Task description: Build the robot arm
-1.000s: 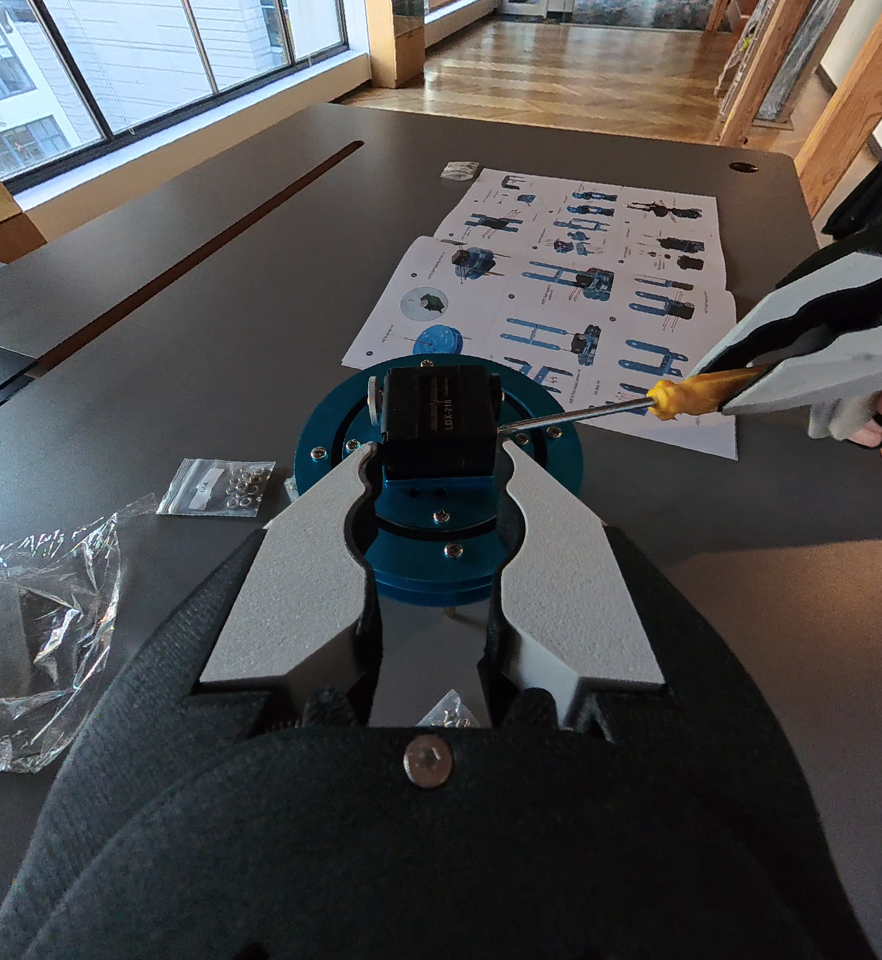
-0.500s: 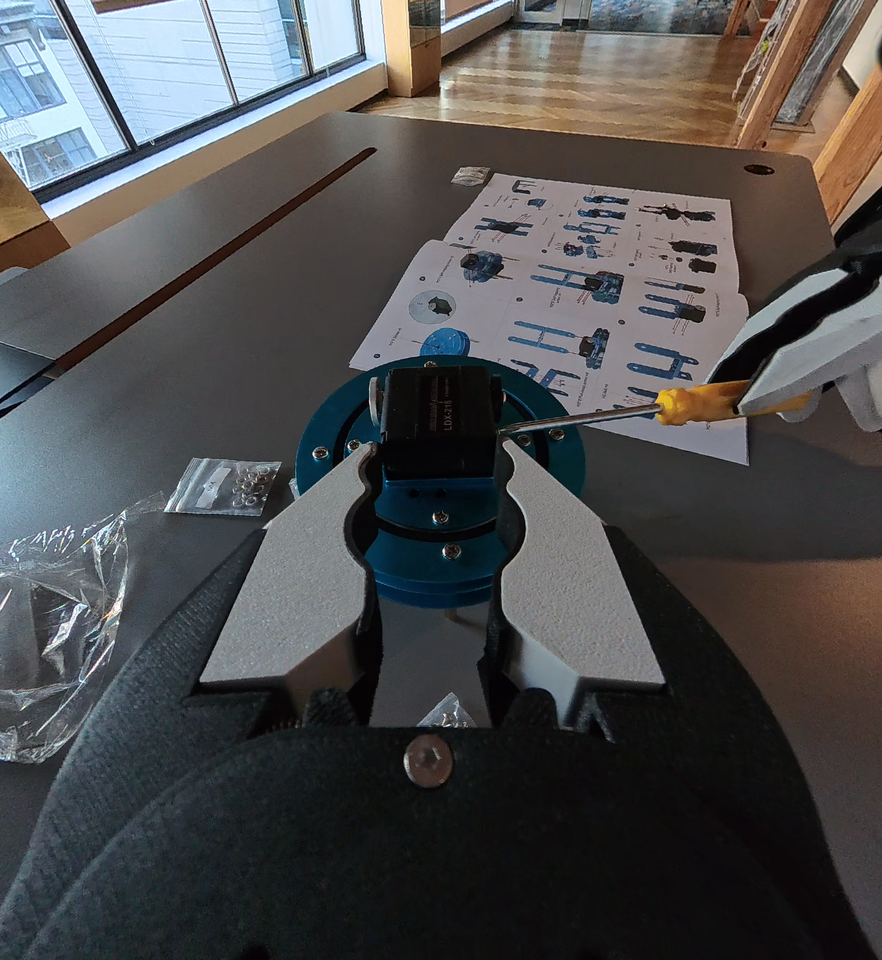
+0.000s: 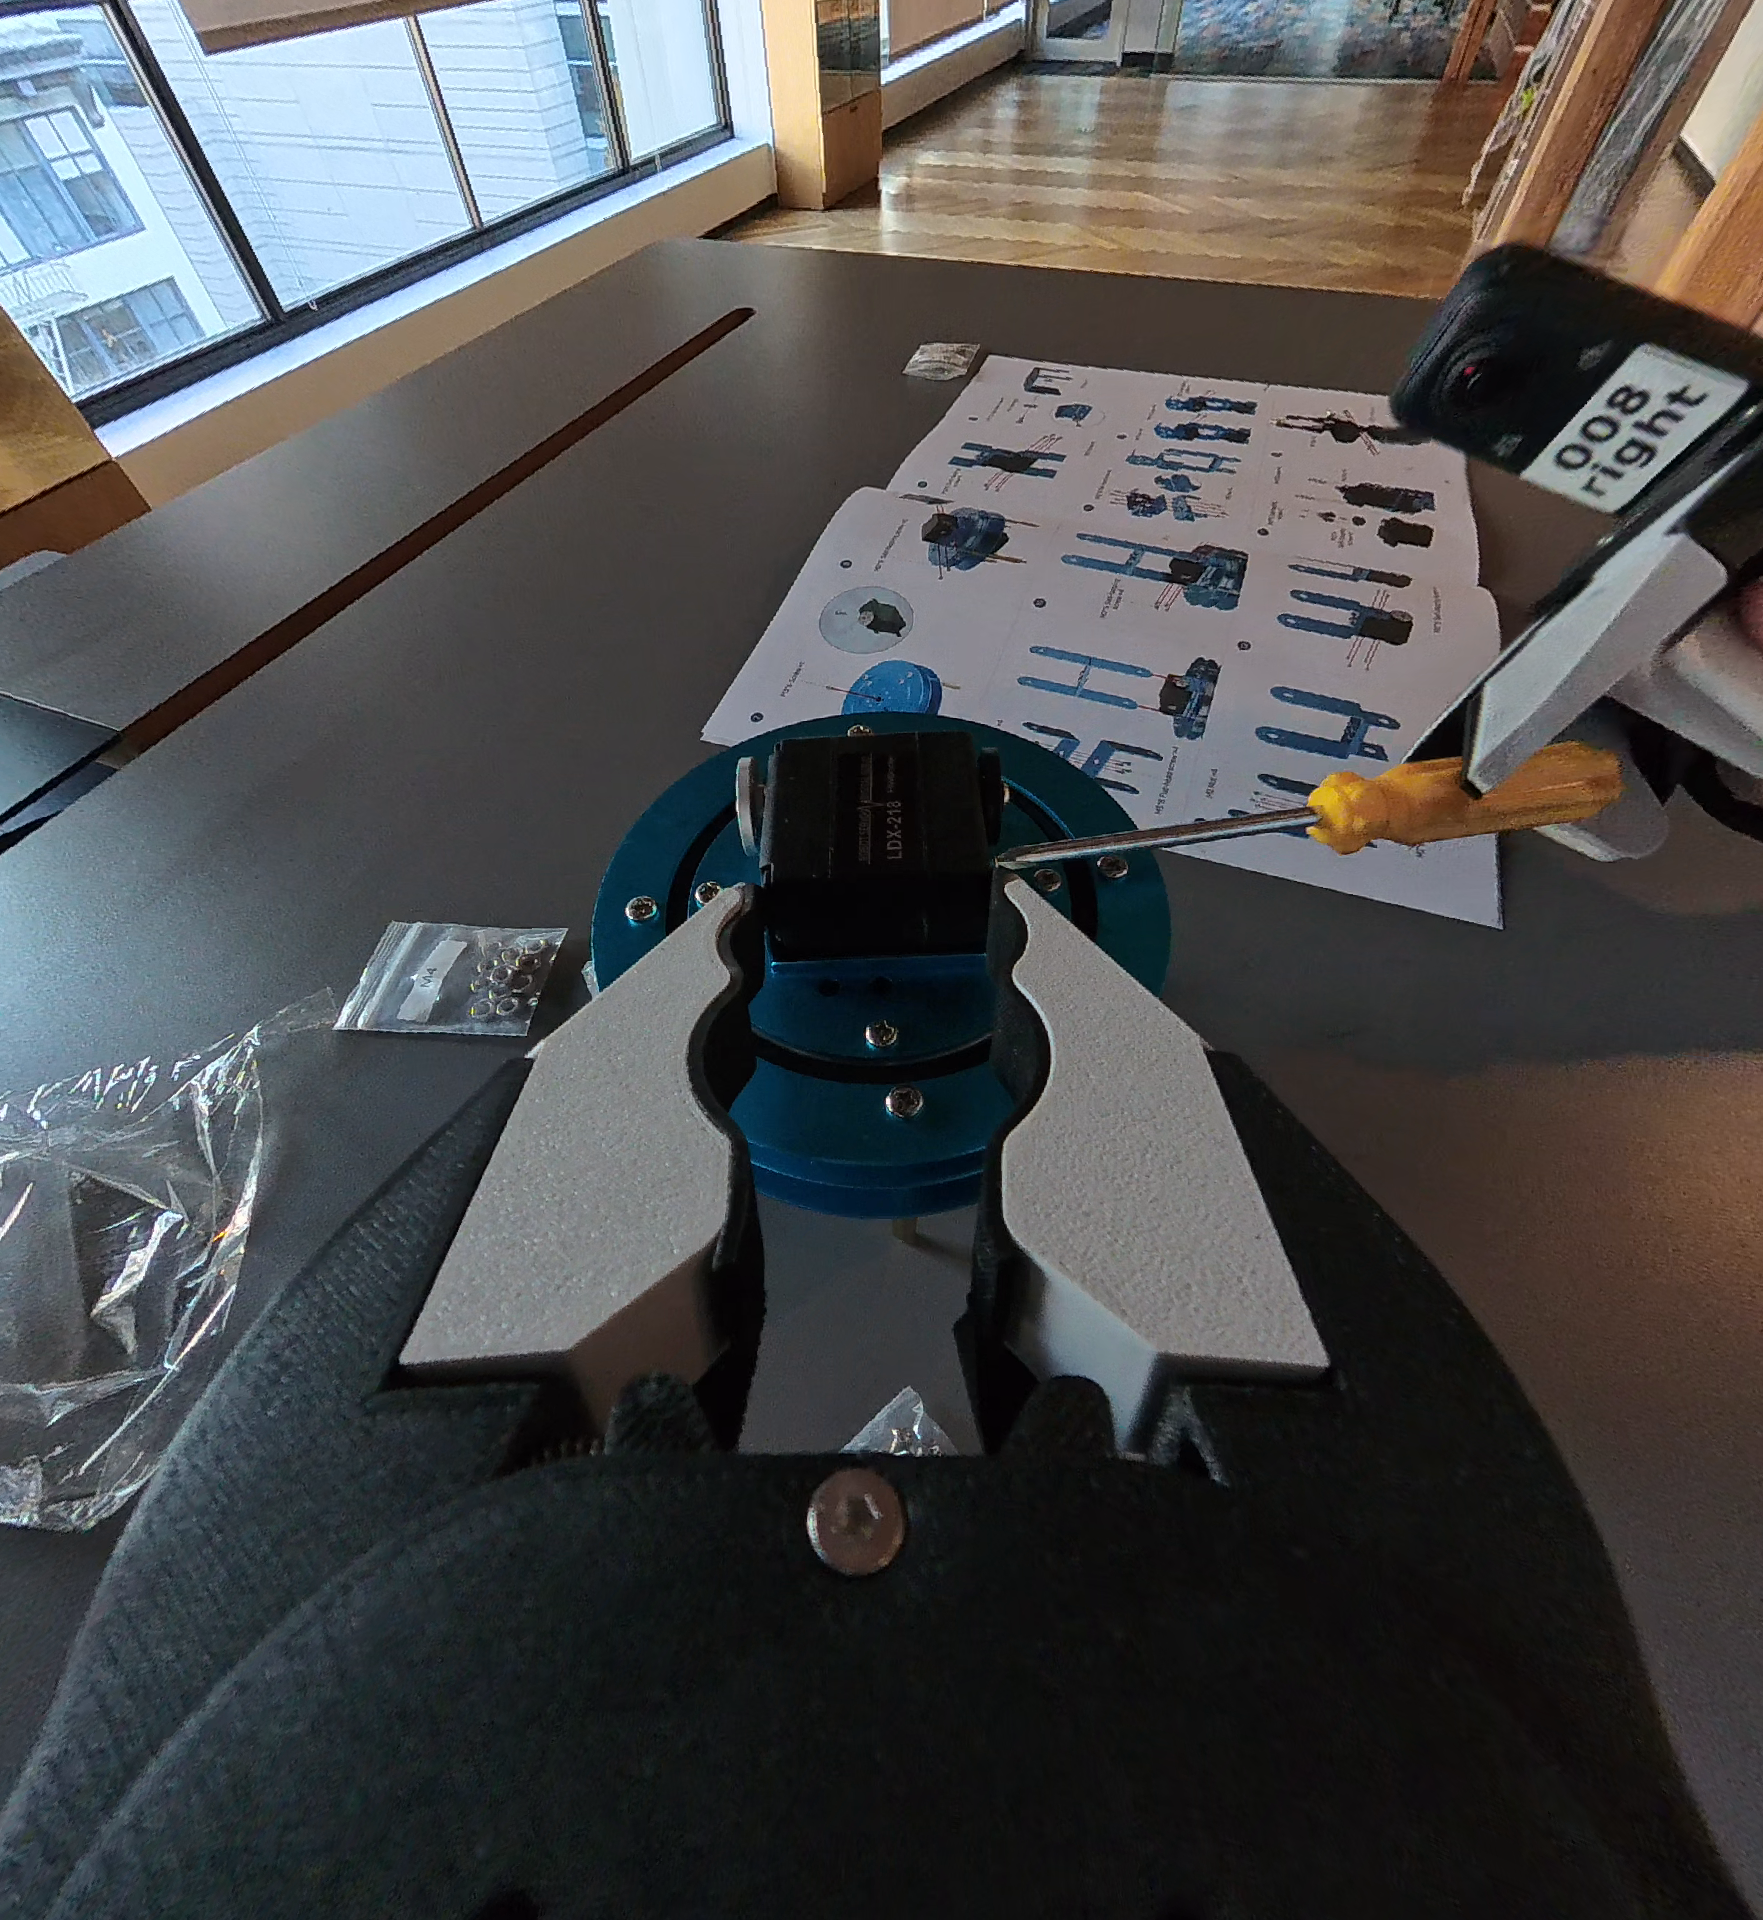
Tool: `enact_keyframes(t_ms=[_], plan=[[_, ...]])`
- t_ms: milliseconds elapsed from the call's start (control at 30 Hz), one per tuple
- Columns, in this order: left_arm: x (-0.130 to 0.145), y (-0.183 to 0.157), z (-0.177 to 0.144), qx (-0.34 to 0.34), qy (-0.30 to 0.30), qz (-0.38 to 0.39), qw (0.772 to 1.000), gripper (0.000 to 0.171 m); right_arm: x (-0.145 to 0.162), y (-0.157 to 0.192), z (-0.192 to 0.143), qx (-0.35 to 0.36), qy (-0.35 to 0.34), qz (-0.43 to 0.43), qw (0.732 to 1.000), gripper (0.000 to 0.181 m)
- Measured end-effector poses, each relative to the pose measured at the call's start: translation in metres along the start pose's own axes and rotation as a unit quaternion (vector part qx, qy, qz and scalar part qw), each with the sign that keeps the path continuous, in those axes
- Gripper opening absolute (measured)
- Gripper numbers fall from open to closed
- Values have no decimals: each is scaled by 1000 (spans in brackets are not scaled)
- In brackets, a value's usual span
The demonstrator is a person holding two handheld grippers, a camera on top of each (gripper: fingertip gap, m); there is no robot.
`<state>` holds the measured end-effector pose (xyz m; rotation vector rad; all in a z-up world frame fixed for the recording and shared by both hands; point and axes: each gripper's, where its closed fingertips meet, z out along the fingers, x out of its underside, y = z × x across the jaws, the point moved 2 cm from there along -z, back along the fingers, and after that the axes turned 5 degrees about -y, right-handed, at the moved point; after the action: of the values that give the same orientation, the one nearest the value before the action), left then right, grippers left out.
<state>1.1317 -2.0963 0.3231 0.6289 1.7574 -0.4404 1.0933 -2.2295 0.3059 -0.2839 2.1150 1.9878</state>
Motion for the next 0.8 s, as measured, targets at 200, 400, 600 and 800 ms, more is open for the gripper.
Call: enact_keyframes(t_ms=[200,400,600,800], plan=[[0,1,0,-3,2,1,1000,41,2,1,3,-37,3,97,995,16],[0,1,0,-3,0,2,1000,41,5,2,5,-64,5,196,978,16],[0,1,0,-5,-2,3,1000,41,4,-1,3,-90,-7,256,962,16],[0,2,0,-4,-1,5,1000,41,6,2,4,-94,1,255,962,16]])
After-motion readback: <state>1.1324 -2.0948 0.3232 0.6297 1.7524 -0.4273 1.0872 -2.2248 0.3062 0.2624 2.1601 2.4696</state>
